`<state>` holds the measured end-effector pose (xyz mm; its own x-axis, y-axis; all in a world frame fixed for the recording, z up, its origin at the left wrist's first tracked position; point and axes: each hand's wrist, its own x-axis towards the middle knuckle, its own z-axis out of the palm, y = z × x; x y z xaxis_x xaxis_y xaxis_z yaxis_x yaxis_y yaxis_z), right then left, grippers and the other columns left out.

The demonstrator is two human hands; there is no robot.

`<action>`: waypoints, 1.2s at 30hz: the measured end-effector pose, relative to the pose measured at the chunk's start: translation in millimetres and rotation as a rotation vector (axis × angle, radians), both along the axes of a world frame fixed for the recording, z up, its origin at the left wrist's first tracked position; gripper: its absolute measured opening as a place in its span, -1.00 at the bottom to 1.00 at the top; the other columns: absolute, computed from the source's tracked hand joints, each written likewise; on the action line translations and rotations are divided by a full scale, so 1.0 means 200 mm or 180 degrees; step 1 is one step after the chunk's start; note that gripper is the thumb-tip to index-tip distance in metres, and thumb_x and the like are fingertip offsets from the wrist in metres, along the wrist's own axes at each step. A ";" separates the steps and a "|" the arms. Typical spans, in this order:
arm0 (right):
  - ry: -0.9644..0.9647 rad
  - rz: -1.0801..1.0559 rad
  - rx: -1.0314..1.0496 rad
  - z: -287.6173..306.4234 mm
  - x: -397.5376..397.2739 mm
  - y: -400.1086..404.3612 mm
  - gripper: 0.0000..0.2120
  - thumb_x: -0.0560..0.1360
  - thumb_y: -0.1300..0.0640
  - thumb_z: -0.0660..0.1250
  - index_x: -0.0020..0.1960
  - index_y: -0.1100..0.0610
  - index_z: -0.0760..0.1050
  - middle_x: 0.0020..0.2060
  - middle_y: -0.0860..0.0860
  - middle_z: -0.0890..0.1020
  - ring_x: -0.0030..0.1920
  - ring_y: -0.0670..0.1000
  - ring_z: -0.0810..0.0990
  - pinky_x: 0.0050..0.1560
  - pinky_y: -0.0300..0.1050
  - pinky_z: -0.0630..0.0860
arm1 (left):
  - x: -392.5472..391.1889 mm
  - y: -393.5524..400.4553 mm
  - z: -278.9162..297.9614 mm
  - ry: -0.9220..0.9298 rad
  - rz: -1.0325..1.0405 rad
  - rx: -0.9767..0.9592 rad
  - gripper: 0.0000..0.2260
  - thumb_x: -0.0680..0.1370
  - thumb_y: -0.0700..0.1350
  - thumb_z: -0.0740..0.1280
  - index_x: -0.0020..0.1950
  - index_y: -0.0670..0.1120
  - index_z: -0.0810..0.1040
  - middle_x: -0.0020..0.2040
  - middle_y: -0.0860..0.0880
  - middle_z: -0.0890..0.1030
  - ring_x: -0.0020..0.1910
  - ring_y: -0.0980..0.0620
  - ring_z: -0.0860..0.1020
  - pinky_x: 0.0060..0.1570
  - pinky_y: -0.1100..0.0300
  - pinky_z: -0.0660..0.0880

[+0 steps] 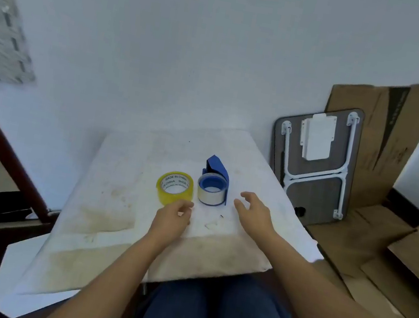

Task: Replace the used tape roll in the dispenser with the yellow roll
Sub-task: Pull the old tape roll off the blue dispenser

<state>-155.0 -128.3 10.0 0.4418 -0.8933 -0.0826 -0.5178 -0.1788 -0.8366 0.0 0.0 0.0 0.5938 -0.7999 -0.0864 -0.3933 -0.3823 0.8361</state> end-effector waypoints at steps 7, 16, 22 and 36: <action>-0.0228 -0.0167 0.0417 -0.06 0.22 -0.20 -0.46 0.58 -0.14 0.22 0.44 0.15 0.33 0.40 0.11 0.47 0.29 0.10 0.50 0.24 -0.05 0.41 | 0.10 -0.12 -0.07 0.0169 0.0386 -0.0267 -0.77 0.62 -0.20 0.20 0.12 0.00 0.63 -0.04 -0.01 0.69 -0.28 0.07 0.64 -0.05 0.08 0.58; -0.0172 -0.0054 0.0493 -0.08 0.41 -0.31 -0.55 0.53 -0.09 0.31 0.27 0.20 0.45 0.09 0.13 0.60 0.00 0.12 0.56 -0.03 0.04 0.54 | 0.15 -0.17 -0.08 0.0242 0.0394 -0.0393 -0.78 0.64 -0.22 0.21 0.12 -0.01 0.61 -0.12 0.06 0.67 -0.42 0.30 0.58 -0.30 0.38 0.53; 0.0004 -0.0177 0.0148 -0.14 0.43 -0.27 -0.70 0.64 0.07 0.08 0.15 0.22 0.49 0.04 0.18 0.63 -0.02 0.16 0.55 -0.08 -0.01 0.45 | 0.12 -0.18 -0.06 0.0503 0.0380 -0.0414 -0.76 0.65 -0.16 0.20 0.25 -0.06 0.59 0.04 -0.02 0.67 -0.15 0.07 0.67 -0.10 0.27 0.62; -0.0692 -0.0610 -0.0241 -0.12 0.19 0.07 -0.74 0.65 0.19 0.11 0.21 0.24 0.51 0.07 0.16 0.64 -0.04 0.04 0.55 0.02 -0.09 0.51 | -0.14 -0.10 0.02 0.1768 0.0007 -0.0307 -0.53 0.55 0.13 0.35 0.42 0.02 0.39 0.17 -0.03 0.65 0.05 -0.03 0.69 0.04 0.08 0.66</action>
